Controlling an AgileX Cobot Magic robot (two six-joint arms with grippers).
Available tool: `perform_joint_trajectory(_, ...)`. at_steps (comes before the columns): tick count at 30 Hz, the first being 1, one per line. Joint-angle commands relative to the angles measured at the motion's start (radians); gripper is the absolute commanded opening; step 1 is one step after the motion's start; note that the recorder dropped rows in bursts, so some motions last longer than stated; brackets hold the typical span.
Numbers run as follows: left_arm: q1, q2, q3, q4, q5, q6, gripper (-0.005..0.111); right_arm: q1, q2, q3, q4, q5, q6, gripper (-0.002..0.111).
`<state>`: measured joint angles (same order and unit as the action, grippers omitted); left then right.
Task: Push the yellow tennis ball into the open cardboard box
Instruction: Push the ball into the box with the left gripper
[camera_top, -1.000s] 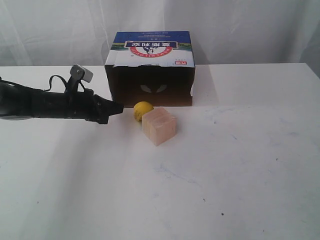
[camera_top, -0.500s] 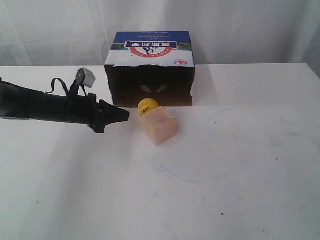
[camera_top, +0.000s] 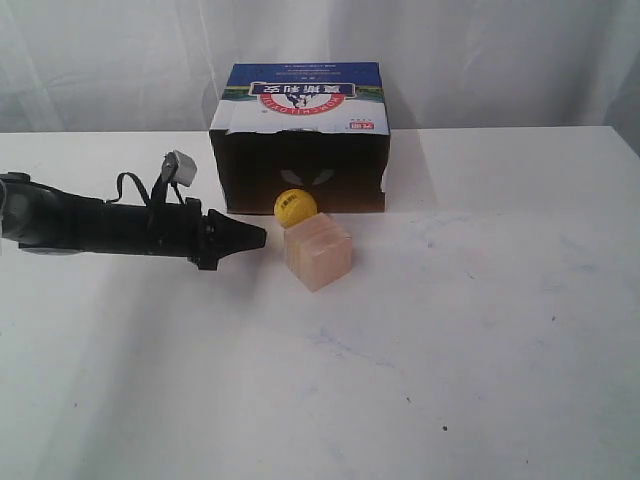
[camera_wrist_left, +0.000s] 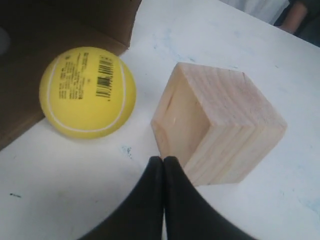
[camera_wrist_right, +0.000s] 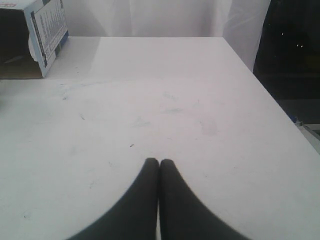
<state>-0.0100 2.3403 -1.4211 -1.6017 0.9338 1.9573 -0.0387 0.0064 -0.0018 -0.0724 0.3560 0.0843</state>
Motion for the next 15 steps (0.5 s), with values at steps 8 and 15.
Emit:
perform_joint_trajectory(8,-0.004,0.056,-0.098,-0.015,0.053,0.038,0.000,-0.006,-0.006,0.002,-0.007,-0.007,0.002,0.000)
perform_joint_trajectory(15,-0.063,0.083,-0.152,-0.014,-0.018,0.029,0.000,-0.006,-0.006,0.002,-0.007,-0.007,0.002,0.000)
